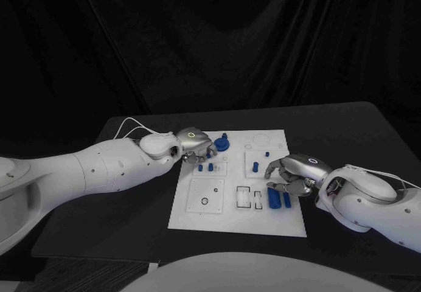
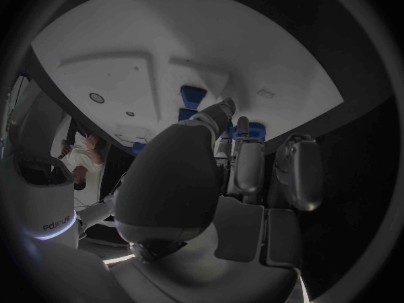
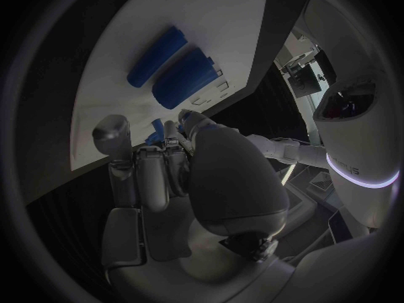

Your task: Assemble the parts on the task board

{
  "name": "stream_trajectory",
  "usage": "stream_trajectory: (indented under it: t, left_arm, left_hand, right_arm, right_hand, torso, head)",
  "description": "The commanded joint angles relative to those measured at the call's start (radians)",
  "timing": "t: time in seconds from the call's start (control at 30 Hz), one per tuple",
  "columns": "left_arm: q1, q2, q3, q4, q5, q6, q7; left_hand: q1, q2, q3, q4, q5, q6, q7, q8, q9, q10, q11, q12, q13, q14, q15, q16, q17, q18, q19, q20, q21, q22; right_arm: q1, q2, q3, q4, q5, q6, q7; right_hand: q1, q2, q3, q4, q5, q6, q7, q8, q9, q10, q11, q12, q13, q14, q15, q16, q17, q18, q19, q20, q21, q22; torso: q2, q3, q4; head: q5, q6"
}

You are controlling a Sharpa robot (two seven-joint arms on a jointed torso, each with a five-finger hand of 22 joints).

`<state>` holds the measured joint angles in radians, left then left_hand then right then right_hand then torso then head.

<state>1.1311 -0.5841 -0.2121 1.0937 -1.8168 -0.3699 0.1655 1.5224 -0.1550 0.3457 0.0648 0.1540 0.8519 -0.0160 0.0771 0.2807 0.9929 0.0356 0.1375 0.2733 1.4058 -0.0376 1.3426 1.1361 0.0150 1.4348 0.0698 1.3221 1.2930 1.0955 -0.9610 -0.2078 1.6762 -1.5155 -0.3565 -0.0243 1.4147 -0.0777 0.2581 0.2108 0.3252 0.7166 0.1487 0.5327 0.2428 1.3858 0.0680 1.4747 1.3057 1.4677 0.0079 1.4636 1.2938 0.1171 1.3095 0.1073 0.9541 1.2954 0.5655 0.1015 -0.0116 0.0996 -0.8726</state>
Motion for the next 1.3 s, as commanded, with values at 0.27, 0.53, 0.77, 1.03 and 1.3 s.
stream_trajectory:
  t: [0.27, 0.53, 0.77, 1.03, 1.3]
  left_arm:
    - [0.006, -0.059, 0.001, 0.033, 0.000, -0.072, -0.006]
    - [0.035, -0.122, 0.001, 0.062, 0.000, -0.138, -0.028]
    - [0.041, -0.181, 0.001, 0.094, 0.071, -0.210, -0.012]
    - [0.043, -0.261, 0.001, 0.159, 0.284, -0.358, 0.109]
    - [0.043, -0.314, 0.000, 0.219, 0.733, -0.334, 0.353]
  left_hand:
    - [-0.018, -0.009, 0.037, 0.002, -0.003, 0.022, 0.004, -0.001, -0.009, 0.007, -0.008, 0.001, 0.029, -0.008, -0.005, -0.005, -0.006, 0.043, -0.006, 0.000, -0.003, 0.202]
    - [-0.017, -0.016, 0.040, 0.003, 0.011, 0.035, 0.008, 0.001, -0.009, 0.003, -0.009, 0.003, 0.034, -0.009, -0.007, -0.005, -0.008, 0.043, -0.006, 0.001, -0.003, 0.202]
    - [-0.024, -0.016, 0.051, 0.014, 0.033, 0.027, 0.002, -0.008, -0.015, -0.021, -0.007, -0.003, 0.040, -0.018, -0.006, -0.014, -0.022, 0.048, -0.021, 0.001, -0.029, 0.194]
    - [-0.169, -0.005, -0.037, 0.155, 0.006, -0.020, 0.006, -0.012, -0.052, -0.119, 0.013, 0.026, 0.061, -0.333, 0.024, -0.302, -0.409, 0.100, -0.229, 0.034, -0.350, 0.110]
    - [-0.266, 0.086, -0.225, 0.224, 0.129, -0.107, 0.057, -0.014, -0.123, -0.441, 0.055, 0.069, 0.030, -0.873, 0.175, -0.813, -0.727, 0.106, -0.816, 0.125, -1.061, -0.111]
  right_arm:
    - [0.010, -0.041, 0.001, 0.027, -0.001, -0.044, -0.002]
    - [0.068, -0.074, 0.001, 0.052, -0.001, -0.081, -0.004]
    - [0.125, -0.083, 0.001, 0.064, -0.001, -0.084, -0.017]
    - [0.178, -0.063, 0.001, 0.029, -0.115, -0.026, -0.059]
    - [0.198, -0.006, 0.001, -0.046, -0.271, 0.122, -0.104]
  right_hand:
    - [0.022, -0.008, 0.024, -0.010, 0.012, 0.003, -0.002, 0.019, -0.010, -0.015, 0.002, -0.011, 0.109, 0.028, -0.005, -0.021, 0.165, 0.006, -0.001, 0.002, -0.016, 0.111]
    - [0.030, -0.014, 0.028, -0.015, 0.014, 0.002, -0.002, 0.019, -0.011, -0.047, 0.001, -0.032, 0.082, 0.023, -0.006, -0.031, 0.156, 0.008, -0.004, 0.001, -0.025, 0.109]
    - [0.049, -0.028, 0.056, -0.015, 0.015, 0.005, -0.005, 0.022, -0.015, -0.216, -0.004, -0.202, -0.116, 0.003, -0.011, -0.077, 0.119, 0.018, -0.022, -0.004, -0.095, 0.089]
    - [0.073, -0.078, 0.135, -0.003, -0.009, 0.038, -0.004, -0.015, -0.039, -0.463, -0.006, -0.829, -0.697, -0.011, -0.015, -0.159, 0.042, 0.010, 0.018, -0.013, -0.077, 0.099]
    - [0.059, -0.138, 0.110, -0.010, -0.022, 0.037, 0.001, -0.136, -0.087, -0.583, 0.044, -1.118, -0.928, -0.035, 0.018, -0.201, 0.001, 0.014, 0.000, 0.016, -0.127, 0.094]
  torso:
    - [0.000, 0.0000, 0.0001]
    - [-0.003, -0.0010, 0.0006]
    - [-0.007, -0.0033, 0.0009]
    - [-0.008, -0.0087, 0.0053]
    - [-0.013, -0.0153, 0.0166]
  head:
    - [0.007, 0.000]
    - [0.013, 0.000]
    - [0.023, 0.000]
    - [0.038, 0.000]
    - [0.033, 0.000]
